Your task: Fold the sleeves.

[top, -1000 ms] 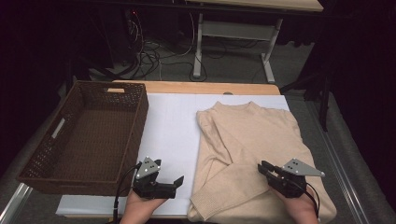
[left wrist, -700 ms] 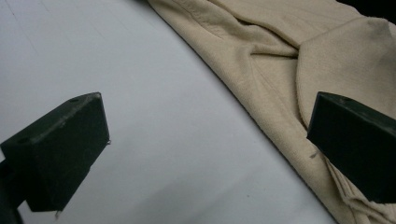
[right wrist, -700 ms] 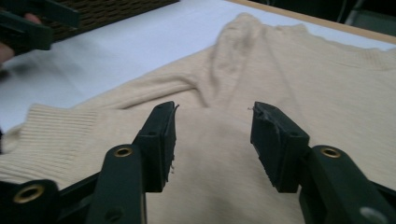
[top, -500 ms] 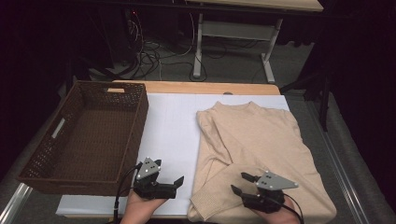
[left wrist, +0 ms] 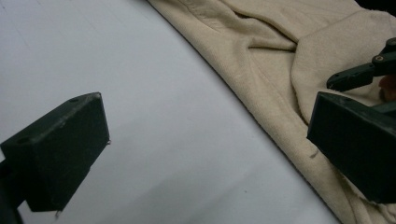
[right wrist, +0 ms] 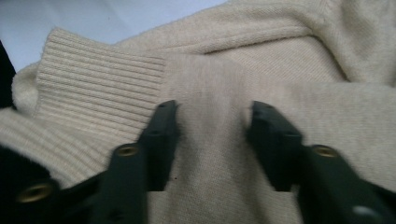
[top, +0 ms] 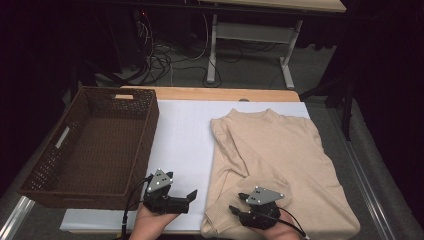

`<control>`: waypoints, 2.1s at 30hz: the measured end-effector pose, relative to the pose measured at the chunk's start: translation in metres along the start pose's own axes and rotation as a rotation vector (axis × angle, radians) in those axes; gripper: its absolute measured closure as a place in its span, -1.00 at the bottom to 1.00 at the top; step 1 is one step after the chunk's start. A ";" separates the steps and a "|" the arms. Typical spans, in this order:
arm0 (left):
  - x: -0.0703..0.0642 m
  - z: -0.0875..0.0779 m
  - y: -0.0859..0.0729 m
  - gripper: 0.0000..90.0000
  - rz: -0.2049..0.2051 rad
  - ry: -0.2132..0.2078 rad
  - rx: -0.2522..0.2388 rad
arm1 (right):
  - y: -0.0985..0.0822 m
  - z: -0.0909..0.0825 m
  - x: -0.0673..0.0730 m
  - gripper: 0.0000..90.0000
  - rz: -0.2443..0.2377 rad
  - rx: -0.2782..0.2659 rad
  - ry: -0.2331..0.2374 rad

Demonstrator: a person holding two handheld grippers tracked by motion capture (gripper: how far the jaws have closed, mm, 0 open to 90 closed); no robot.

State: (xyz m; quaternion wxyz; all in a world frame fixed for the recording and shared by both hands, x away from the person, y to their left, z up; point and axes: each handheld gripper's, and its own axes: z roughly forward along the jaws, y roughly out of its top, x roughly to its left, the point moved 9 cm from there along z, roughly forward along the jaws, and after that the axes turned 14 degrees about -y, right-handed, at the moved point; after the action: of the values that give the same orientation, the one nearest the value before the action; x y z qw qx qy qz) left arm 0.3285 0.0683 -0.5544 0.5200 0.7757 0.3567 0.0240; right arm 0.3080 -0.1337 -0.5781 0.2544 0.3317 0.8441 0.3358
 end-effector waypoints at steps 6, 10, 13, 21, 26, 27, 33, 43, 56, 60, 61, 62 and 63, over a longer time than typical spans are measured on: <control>-0.001 0.002 0.000 -1.00 0.001 -0.004 0.003 | 0.001 -0.002 0.002 0.87 -0.040 -0.011 -0.022; 0.000 0.000 0.000 -1.00 0.001 0.000 0.000 | 0.008 -0.016 -0.010 0.90 0.000 -0.074 -0.028; 0.002 -0.001 0.000 -1.00 -0.004 0.002 0.001 | 0.013 -0.032 -0.030 0.90 0.032 -0.134 -0.071; 0.002 -0.001 0.000 -1.00 -0.003 0.004 0.000 | -0.007 -0.074 -0.098 0.89 0.197 -0.216 -0.161; 0.003 -0.001 0.000 -1.00 -0.008 0.004 0.000 | -0.034 -0.096 -0.133 0.89 0.280 -0.231 -0.217; 0.002 -0.001 0.000 -1.00 -0.007 0.003 0.000 | -0.040 -0.100 -0.140 0.89 0.298 -0.233 -0.232; 0.002 -0.001 0.001 -1.00 -0.007 0.005 -0.003 | -0.073 -0.121 -0.172 0.89 0.388 -0.227 -0.307; 0.002 0.000 0.002 -1.00 -0.005 0.001 -0.002 | -0.117 -0.139 -0.195 0.79 0.474 -0.175 -0.375; 0.002 0.001 0.001 -1.00 -0.015 -0.002 -0.004 | -0.077 -0.121 -0.168 0.12 0.380 -0.160 -0.301; 0.001 0.002 0.001 -1.00 -0.015 -0.003 -0.003 | -0.081 -0.095 -0.166 0.10 0.369 -0.065 -0.284; 0.001 0.002 0.000 -1.00 -0.016 -0.004 -0.003 | -0.082 -0.091 -0.166 0.12 0.361 -0.046 -0.286; 0.001 0.002 0.000 -1.00 -0.018 -0.004 -0.002 | -0.084 -0.087 -0.165 0.15 0.347 -0.028 -0.290; 0.001 0.002 -0.001 -1.00 -0.018 -0.004 0.000 | -0.086 -0.083 -0.165 0.29 0.333 -0.009 -0.300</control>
State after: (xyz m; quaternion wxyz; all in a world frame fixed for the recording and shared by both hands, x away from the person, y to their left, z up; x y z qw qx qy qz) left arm 0.3298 0.0680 -0.5561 0.5207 0.7726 0.3628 0.0178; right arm 0.3277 -0.3351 -0.5539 0.3196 0.5117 0.7289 0.3236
